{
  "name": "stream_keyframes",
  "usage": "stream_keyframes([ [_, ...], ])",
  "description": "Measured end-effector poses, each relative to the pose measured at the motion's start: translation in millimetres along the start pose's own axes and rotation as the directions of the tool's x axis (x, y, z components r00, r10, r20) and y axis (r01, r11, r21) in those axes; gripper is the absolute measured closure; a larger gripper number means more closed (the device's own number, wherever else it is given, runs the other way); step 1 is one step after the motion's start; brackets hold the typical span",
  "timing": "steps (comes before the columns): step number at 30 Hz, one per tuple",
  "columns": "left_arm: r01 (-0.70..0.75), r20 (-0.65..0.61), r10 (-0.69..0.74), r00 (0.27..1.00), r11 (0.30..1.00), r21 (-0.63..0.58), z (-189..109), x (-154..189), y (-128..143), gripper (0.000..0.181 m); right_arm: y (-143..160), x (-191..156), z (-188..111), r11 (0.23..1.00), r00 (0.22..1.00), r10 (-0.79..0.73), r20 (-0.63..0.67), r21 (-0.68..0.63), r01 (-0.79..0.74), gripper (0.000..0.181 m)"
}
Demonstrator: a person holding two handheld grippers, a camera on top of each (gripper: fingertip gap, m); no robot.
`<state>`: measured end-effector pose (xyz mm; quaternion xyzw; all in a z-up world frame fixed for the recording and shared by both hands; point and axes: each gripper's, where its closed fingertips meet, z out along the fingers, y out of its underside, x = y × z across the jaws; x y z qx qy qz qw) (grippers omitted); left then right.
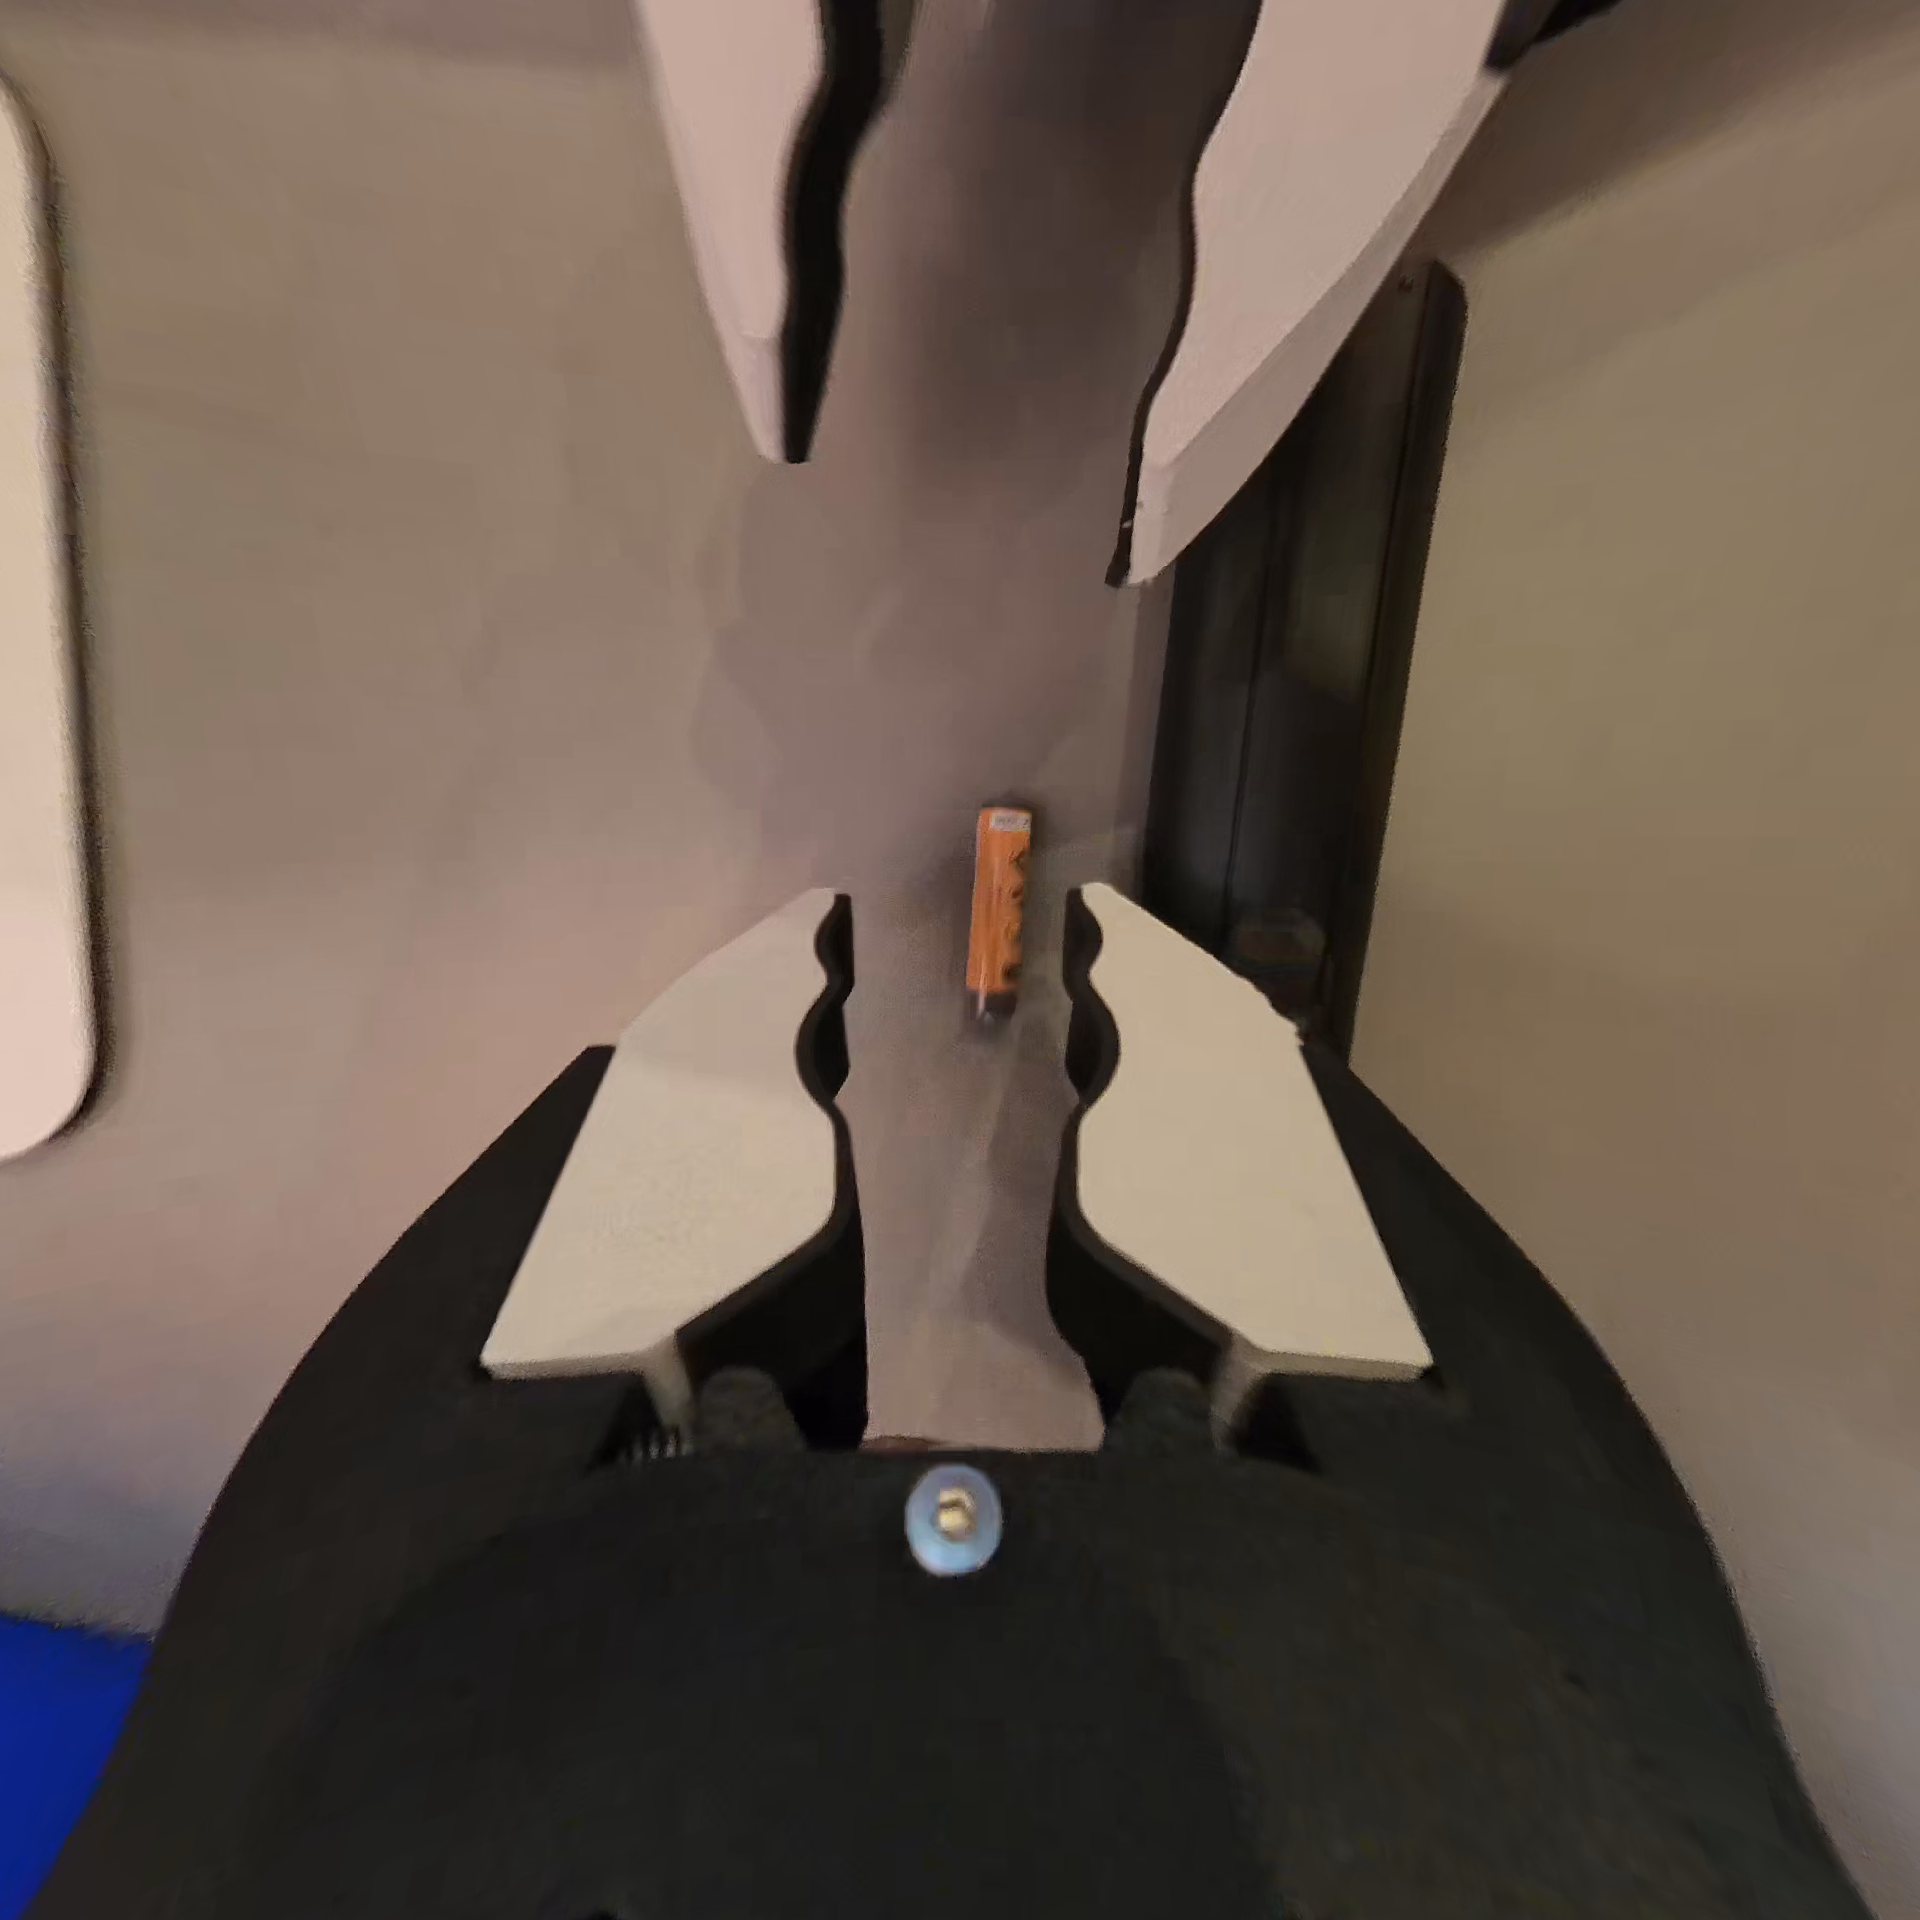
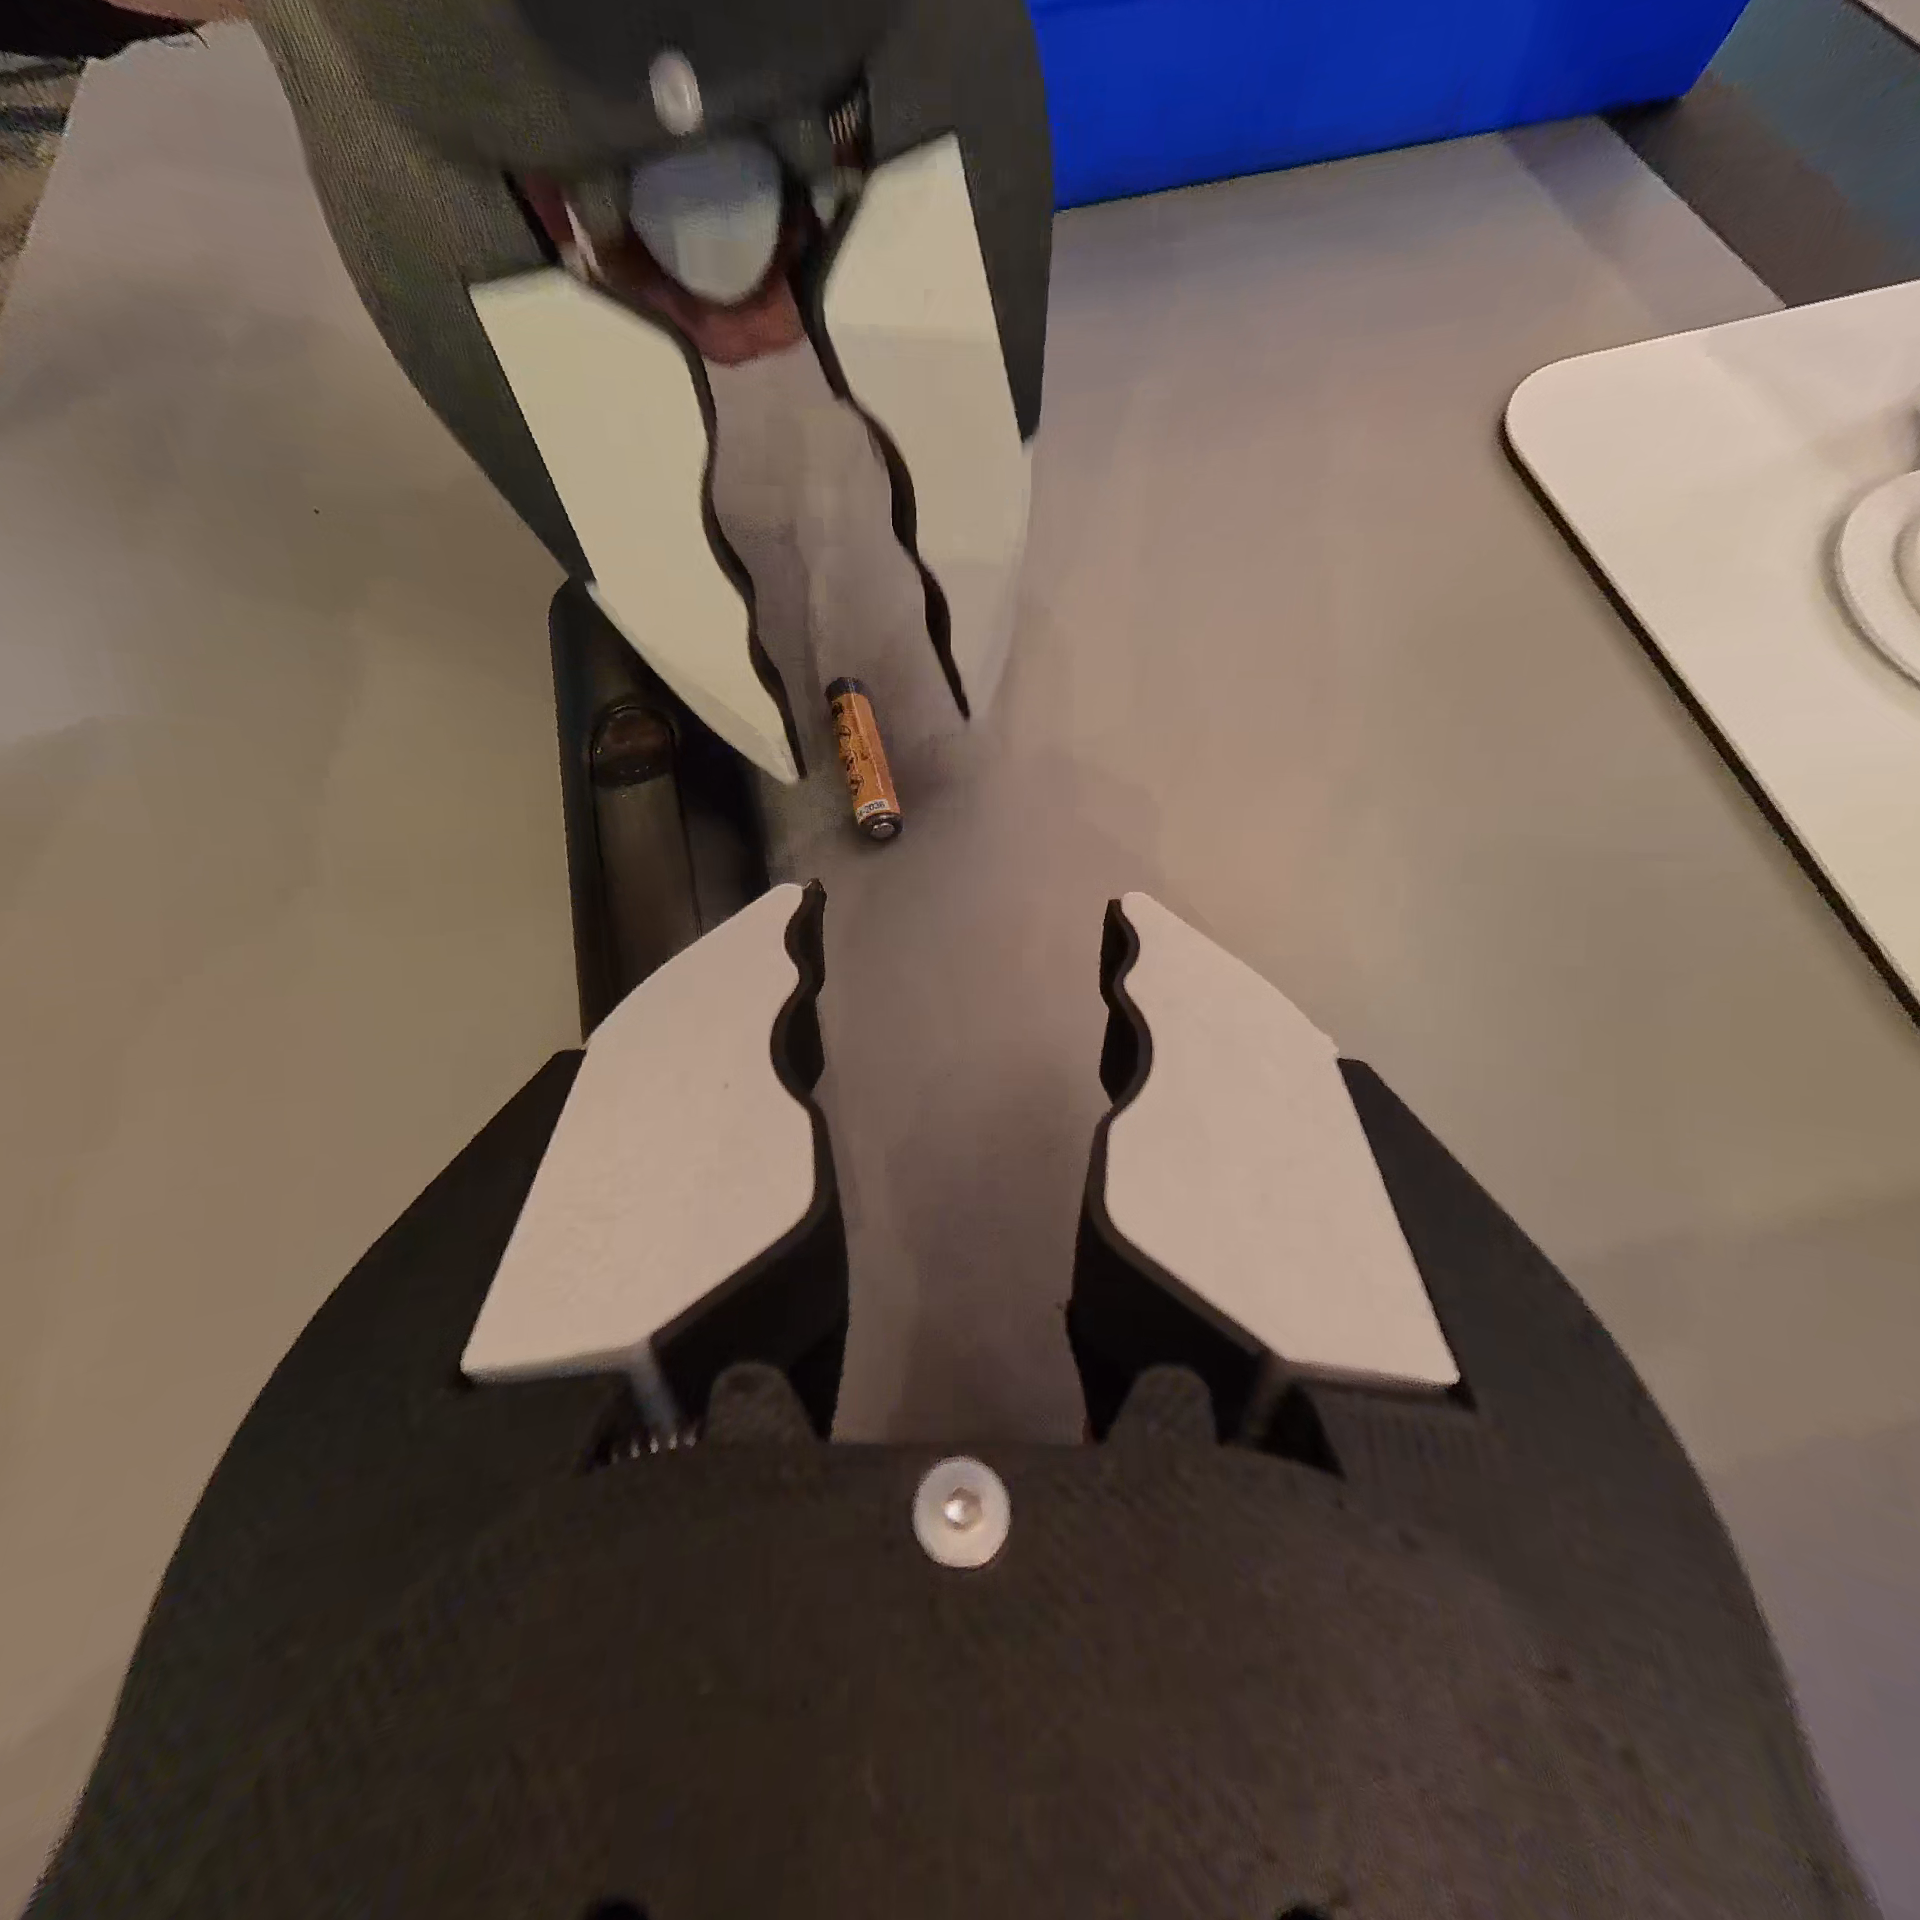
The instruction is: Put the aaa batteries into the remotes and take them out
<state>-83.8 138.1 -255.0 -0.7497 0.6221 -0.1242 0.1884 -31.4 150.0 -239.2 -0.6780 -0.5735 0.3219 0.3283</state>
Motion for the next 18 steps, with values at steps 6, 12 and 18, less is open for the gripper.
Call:
stream_keyframes([
  [6,0.043,0.332,-0.068,0.941,0.996,0.082,-135.0,-72.8,38.8,0.147,1.8,1.2,1.7,1.000,1.000,0.012,0.007,0.006,-0.012,0.131],
  [12,0.168,0.453,-0.103,0.885,0.980,-0.105,-177.9,-200.2,147.6,0.141,5.9,0.6,7.2,1.000,1.000,0.017,0.019,-0.008,-0.017,0.131],
  [18,0.243,0.404,-0.079,0.911,0.896,-0.373,-114.8,-259.2,227.2,0.139,8.5,2.8,6.7,1.000,1.000,0.012,0.011,-0.019,-0.012,0.131],
])
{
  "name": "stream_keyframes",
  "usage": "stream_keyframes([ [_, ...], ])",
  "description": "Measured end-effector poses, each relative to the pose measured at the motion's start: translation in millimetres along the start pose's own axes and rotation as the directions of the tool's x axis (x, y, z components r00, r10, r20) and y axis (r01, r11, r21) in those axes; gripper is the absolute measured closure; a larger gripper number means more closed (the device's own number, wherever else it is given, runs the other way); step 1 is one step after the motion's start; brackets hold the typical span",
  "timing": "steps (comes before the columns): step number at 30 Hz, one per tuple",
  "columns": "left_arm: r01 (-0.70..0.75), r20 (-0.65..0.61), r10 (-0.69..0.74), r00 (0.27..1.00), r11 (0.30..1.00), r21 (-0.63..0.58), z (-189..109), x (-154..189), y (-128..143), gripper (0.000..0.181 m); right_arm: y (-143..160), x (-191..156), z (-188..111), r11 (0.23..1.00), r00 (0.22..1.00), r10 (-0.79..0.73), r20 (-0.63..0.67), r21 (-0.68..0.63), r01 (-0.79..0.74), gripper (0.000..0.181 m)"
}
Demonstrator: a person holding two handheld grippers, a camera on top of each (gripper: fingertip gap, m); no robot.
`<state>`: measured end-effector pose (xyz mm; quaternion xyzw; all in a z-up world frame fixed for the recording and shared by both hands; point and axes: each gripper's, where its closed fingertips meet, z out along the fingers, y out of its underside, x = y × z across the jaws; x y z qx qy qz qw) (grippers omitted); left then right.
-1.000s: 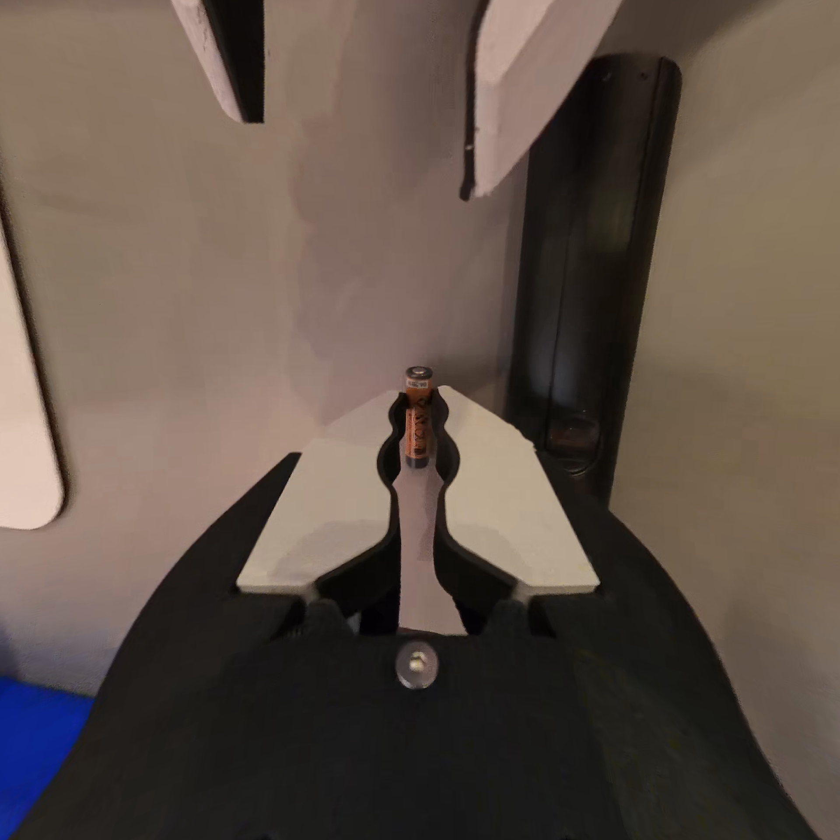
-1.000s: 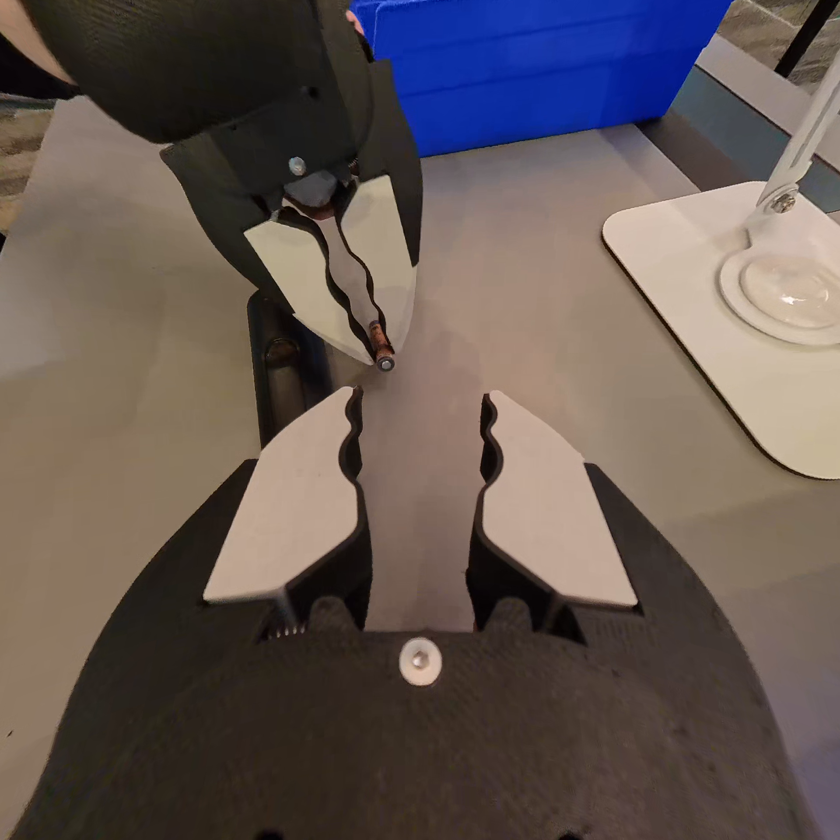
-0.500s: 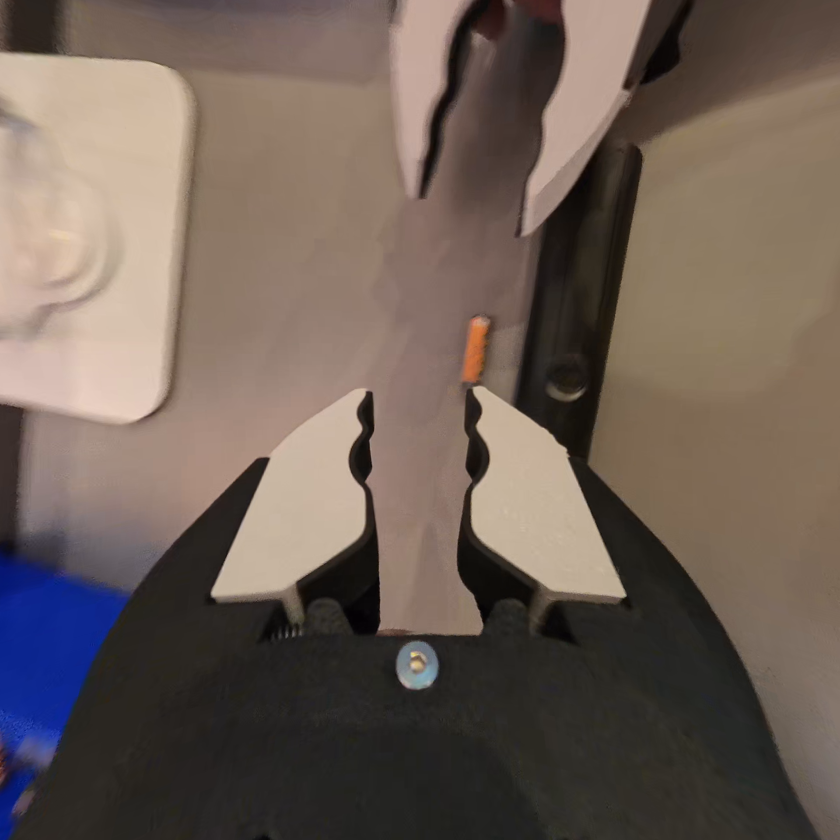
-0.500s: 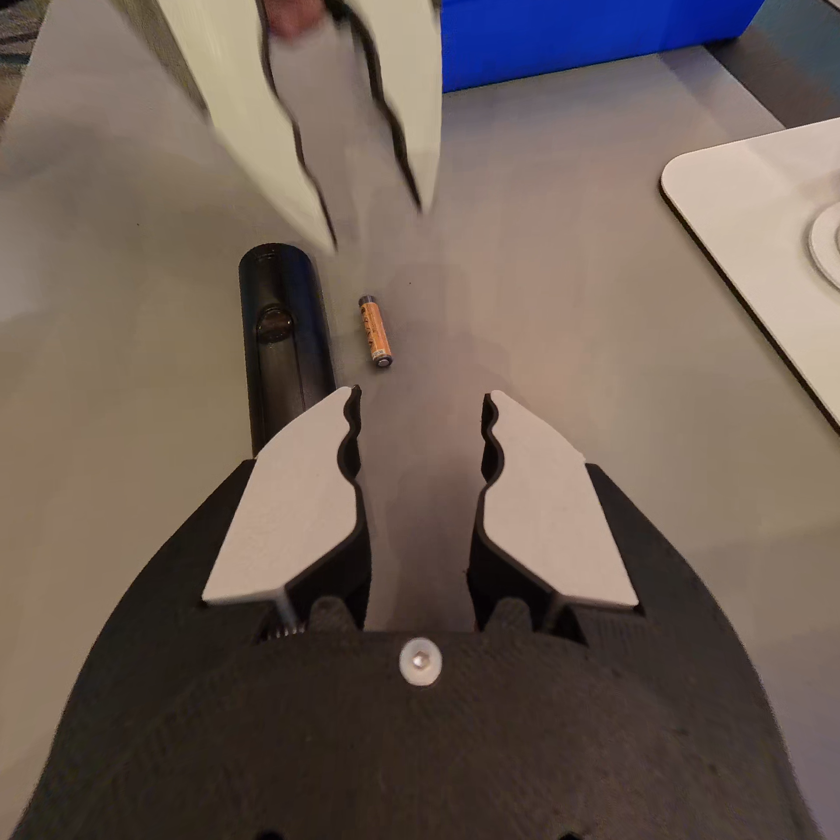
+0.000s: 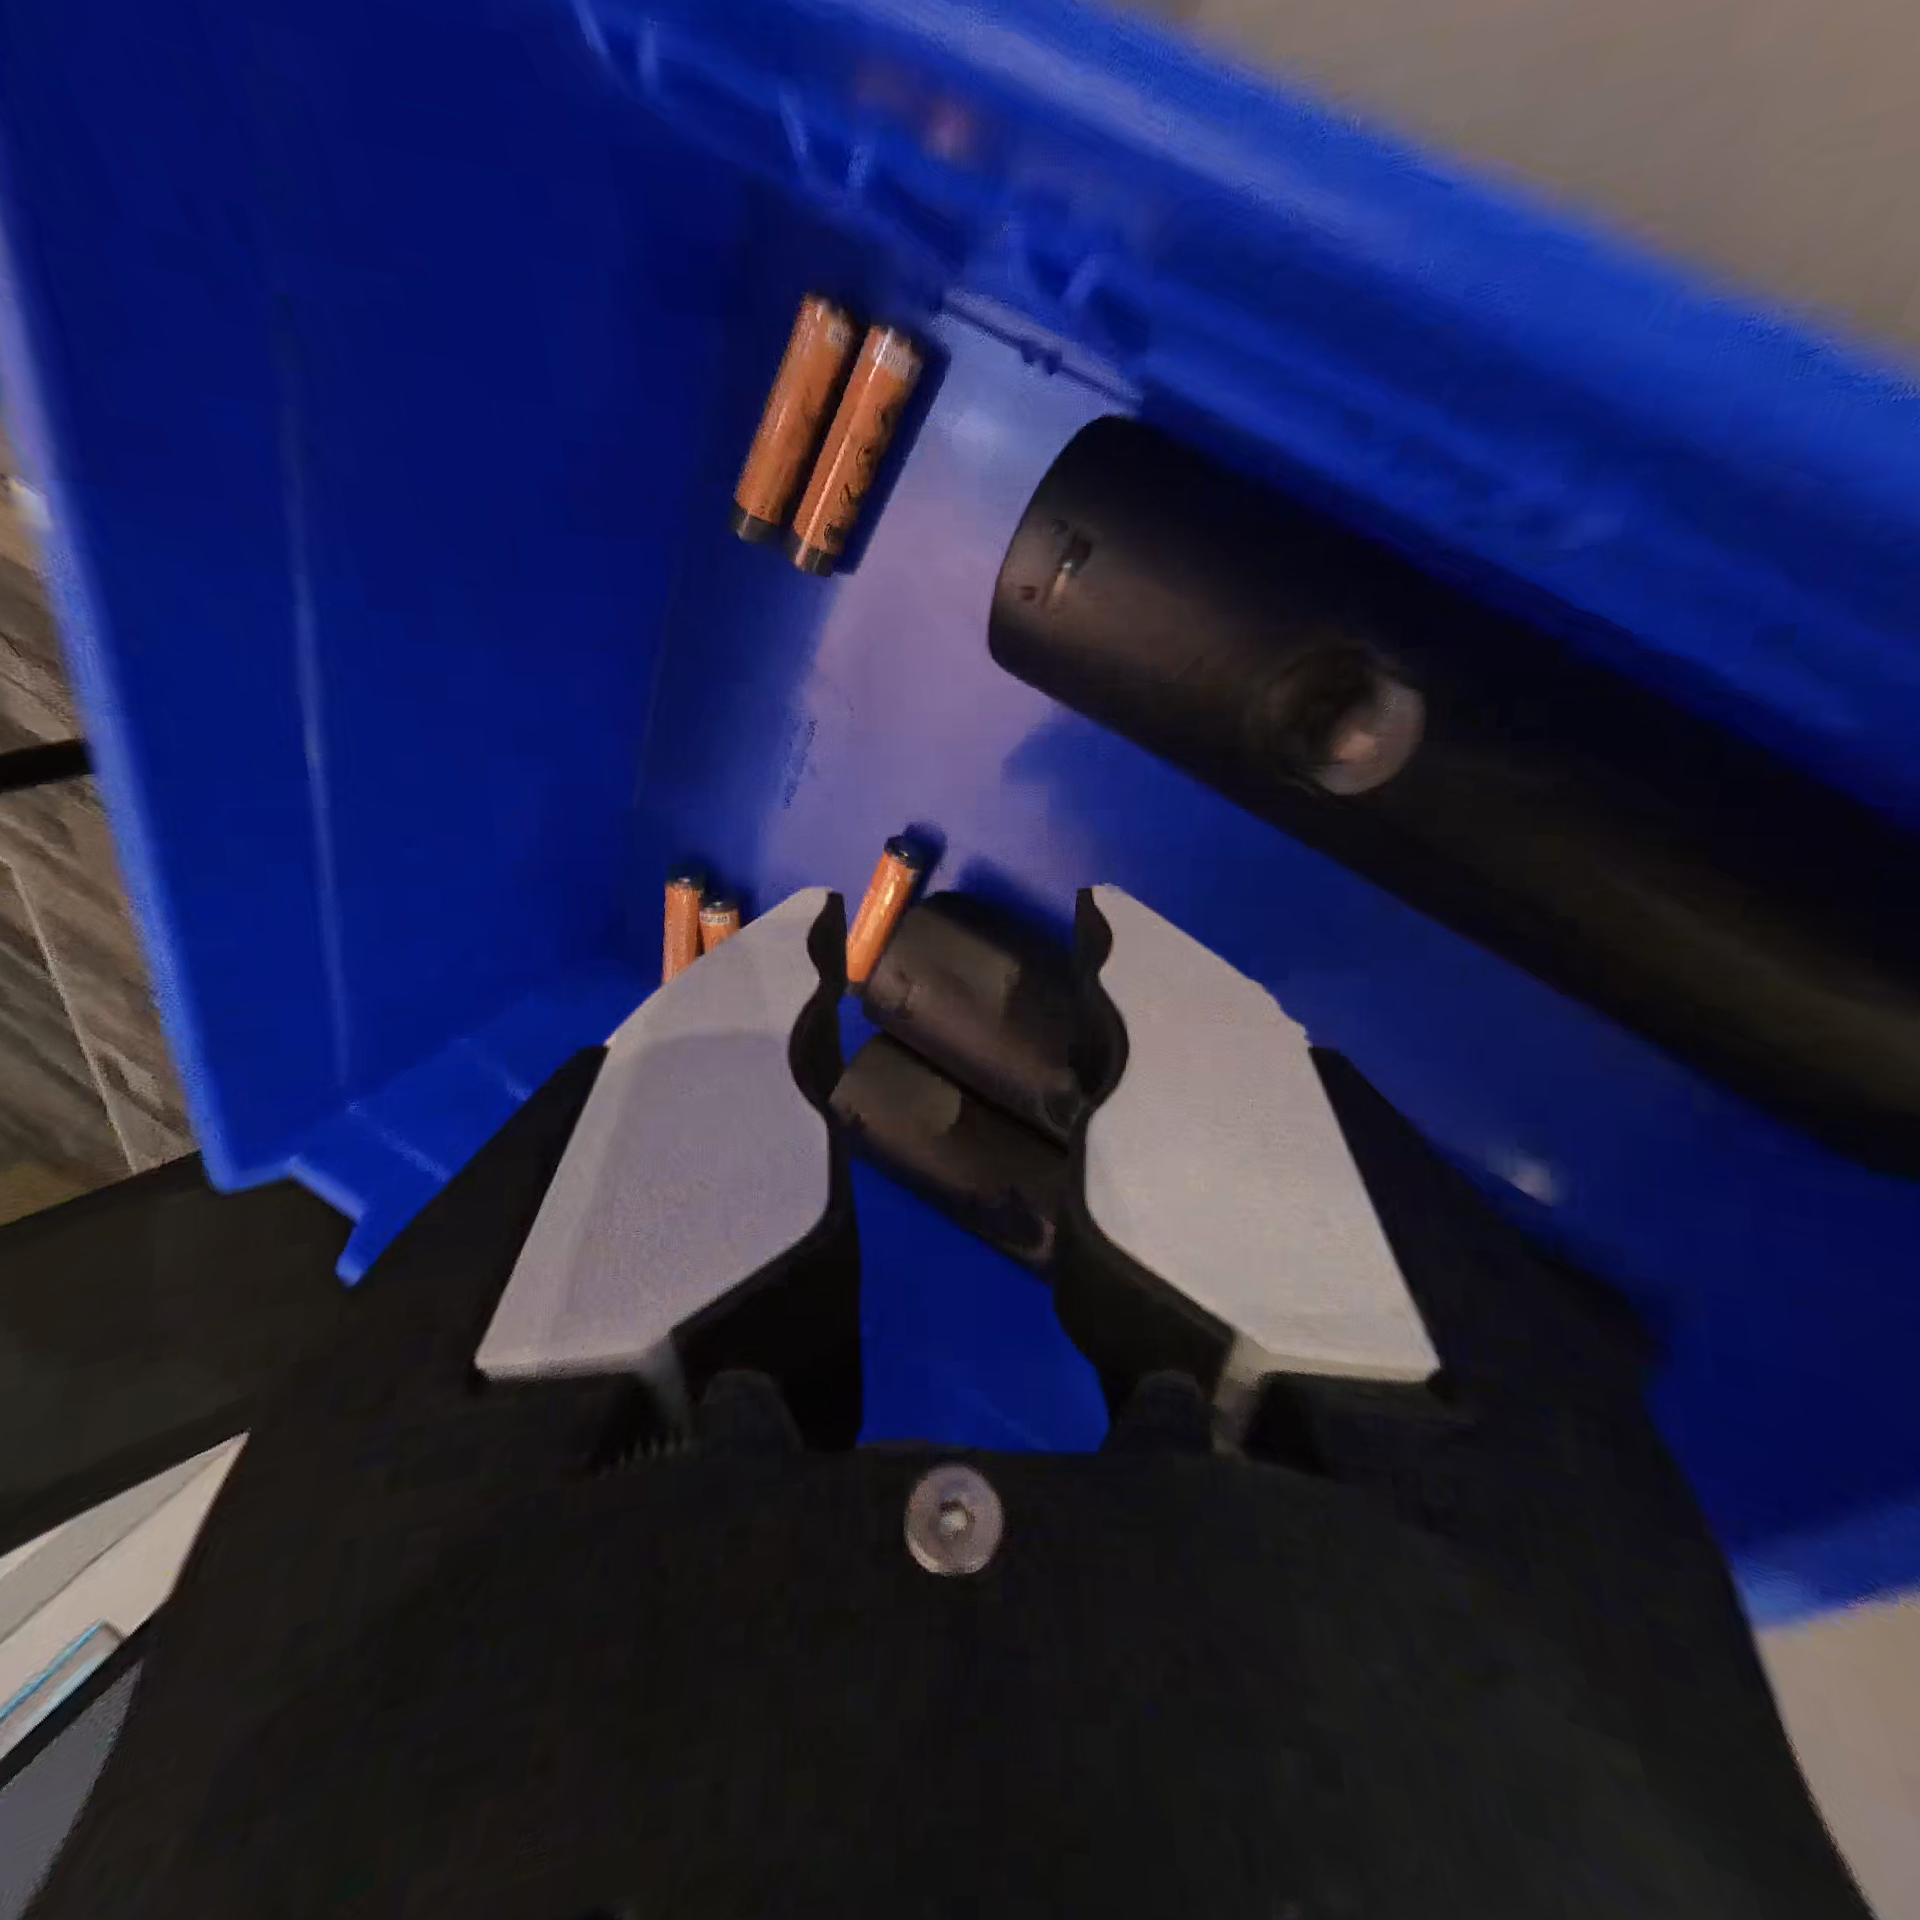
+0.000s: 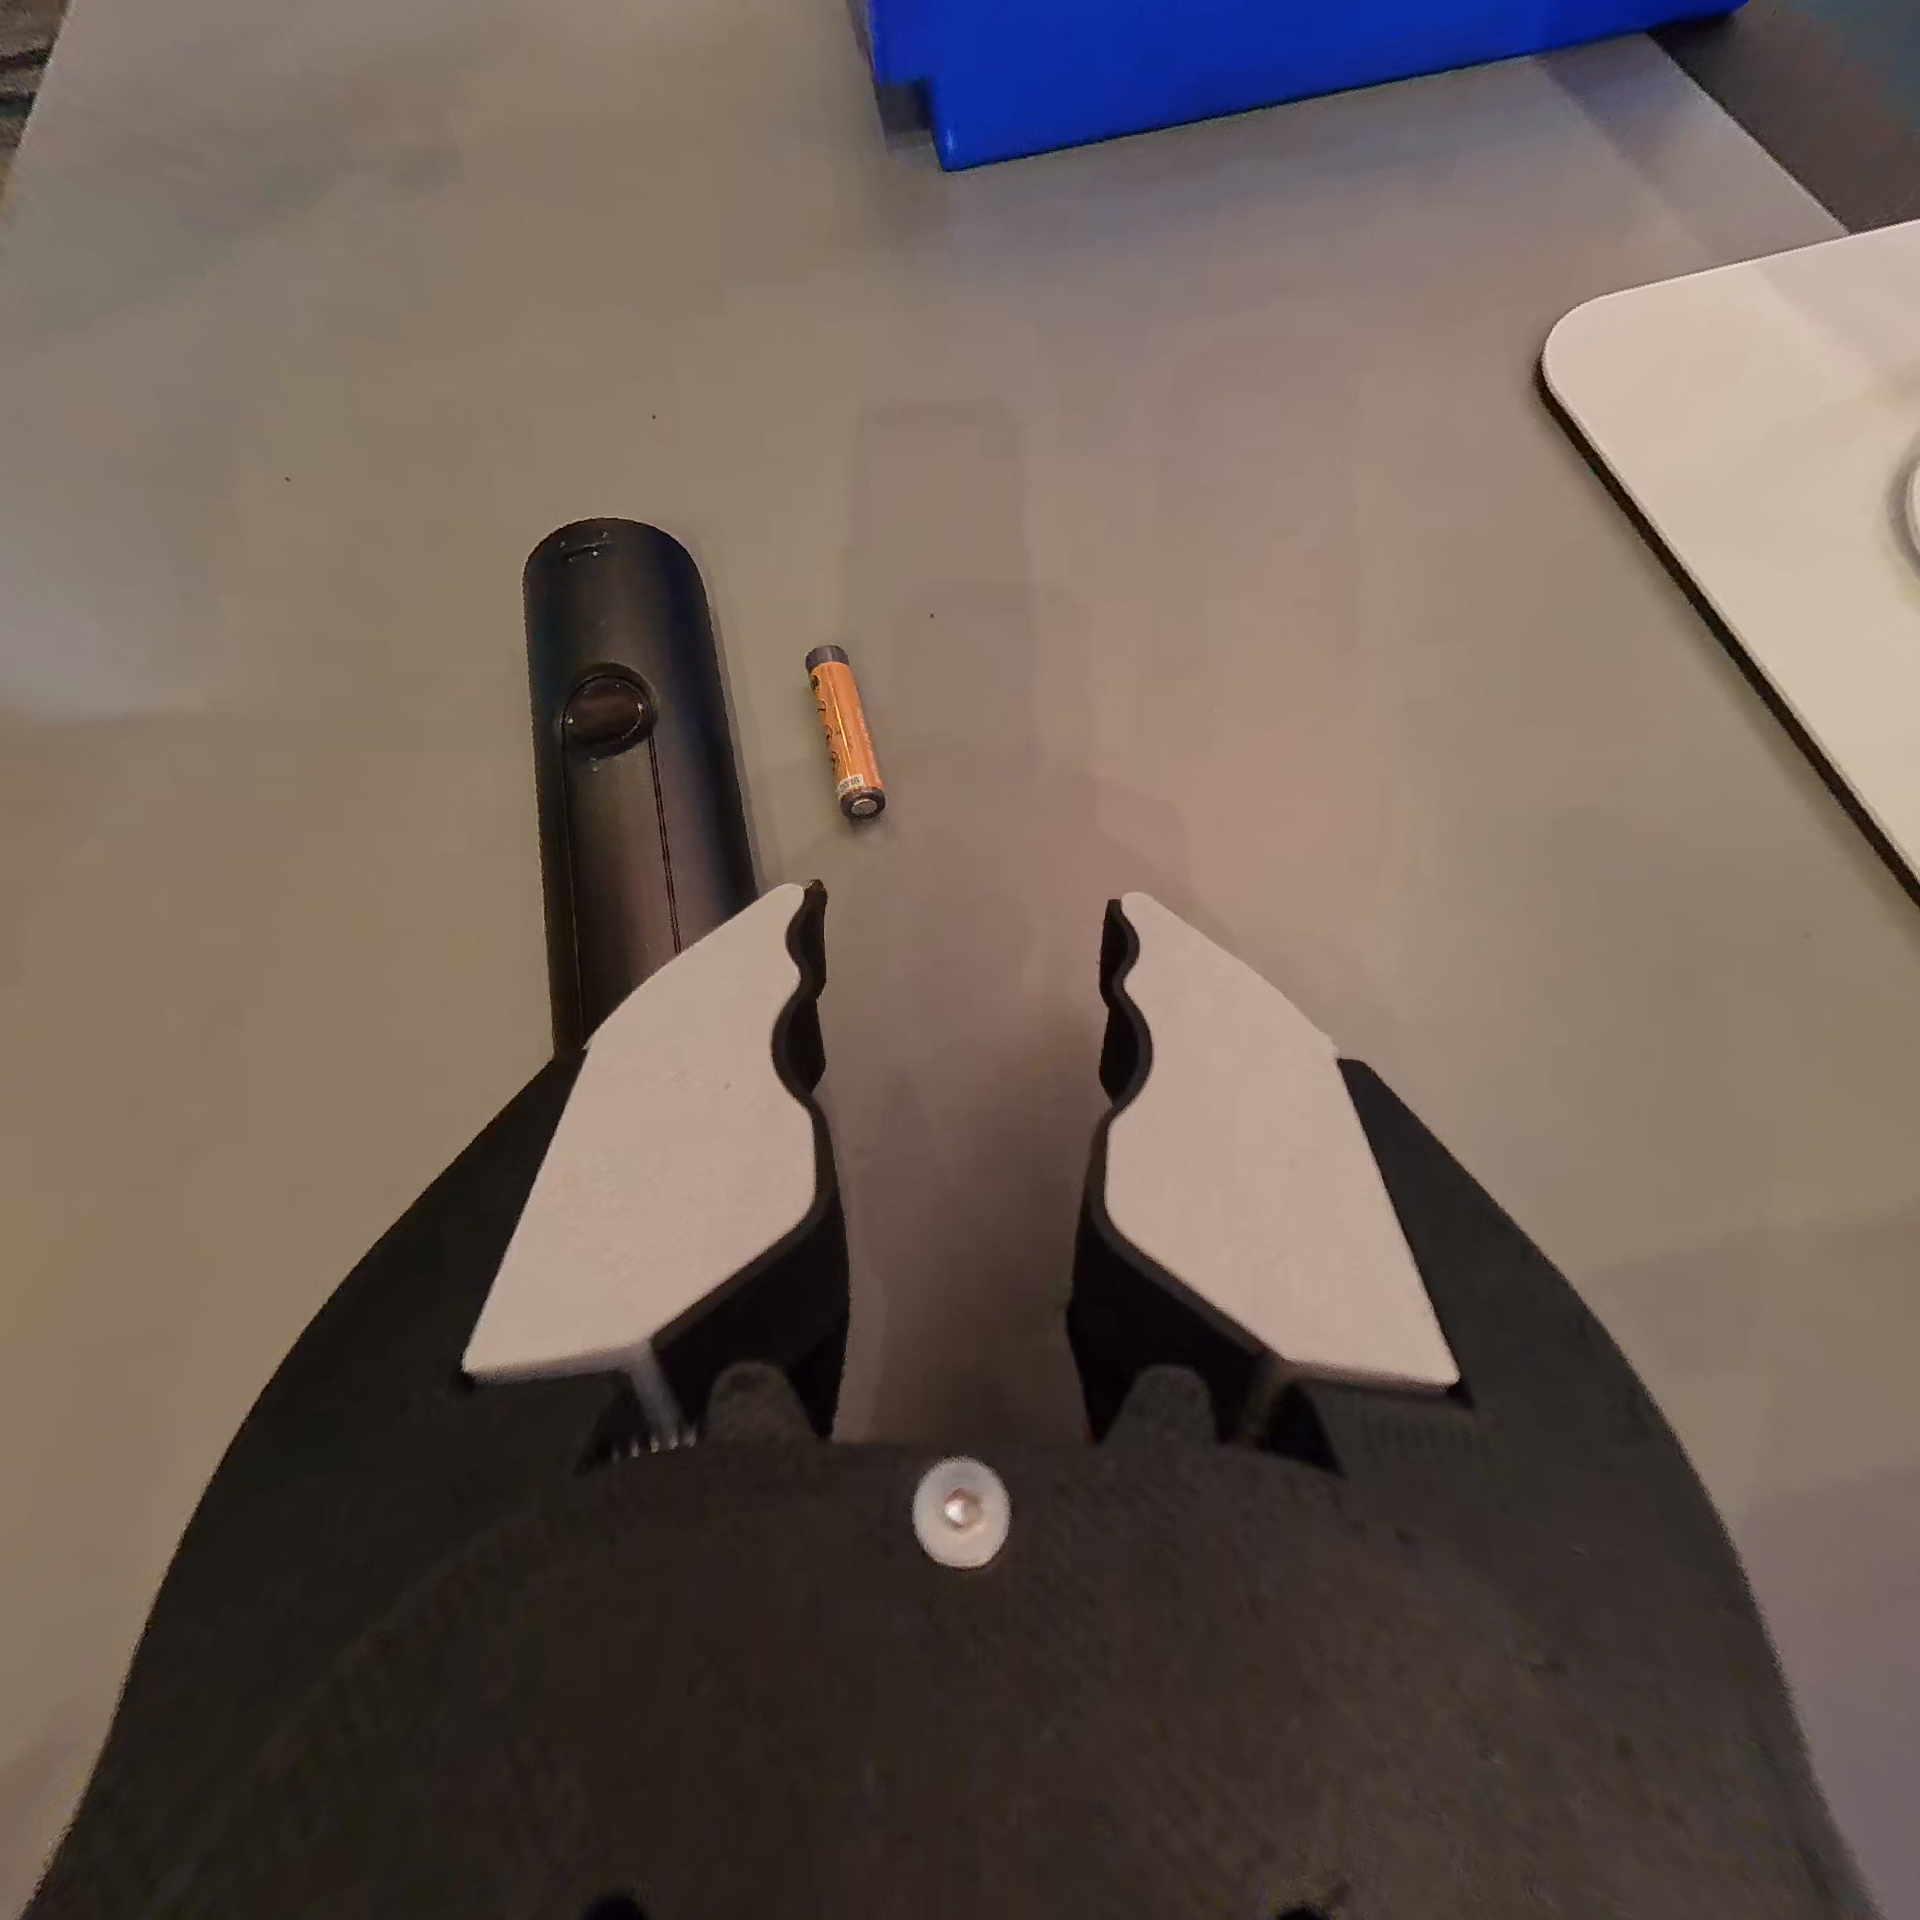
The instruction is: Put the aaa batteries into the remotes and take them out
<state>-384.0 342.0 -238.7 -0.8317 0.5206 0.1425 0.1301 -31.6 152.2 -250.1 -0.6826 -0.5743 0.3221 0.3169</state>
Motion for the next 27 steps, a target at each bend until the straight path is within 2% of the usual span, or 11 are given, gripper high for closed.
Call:
stream_keyframes([
  [4,0.022,-0.024,-0.024,0.999,0.996,-0.086,35.9,-8.8,15.2,0.148,0.0,1.4,-1.4,1.000,1.000,0.007,0.003,0.005,-0.007,0.131],
  [5,0.037,-0.029,-0.039,0.999,0.997,-0.067,37.9,-11.3,13.7,0.155,0.1,1.1,-1.3,1.000,1.000,0.006,0.004,0.005,-0.006,0.132],
  [6,0.049,-0.031,-0.052,0.998,0.996,-0.073,39.0,-14.6,14.7,0.152,0.3,0.8,-1.2,1.000,1.000,0.005,0.006,0.004,-0.005,0.132],
  [9,0.089,-0.127,-0.099,0.987,0.993,-0.077,41.5,-10.1,13.0,0.165,0.7,0.1,-0.9,1.000,1.000,0.003,0.010,0.001,-0.003,0.132],
  [14,0.102,-0.208,-0.124,0.970,0.988,-0.113,43.1,-11.4,12.5,0.167,1.3,-0.6,-0.7,1.000,1.000,-0.002,0.012,-0.003,0.002,0.132],
  [17,0.094,-0.198,-0.117,0.973,0.988,-0.122,44.2,-15.9,12.6,0.168,1.6,-1.0,-0.6,1.000,1.000,-0.006,0.011,-0.005,0.006,0.132],
  [23,0.186,-0.177,-0.176,0.968,0.982,0.041,29.8,-26.0,-3.3,0.170,2.2,-1.2,-0.4,1.000,1.000,-0.008,0.009,-0.009,0.008,0.132],
  [27,0.249,-0.162,-0.222,0.962,0.953,0.173,-0.5,-33.1,-15.5,0.170,2.1,-1.1,-0.6,1.000,1.000,-0.006,0.010,-0.008,0.006,0.132],
])
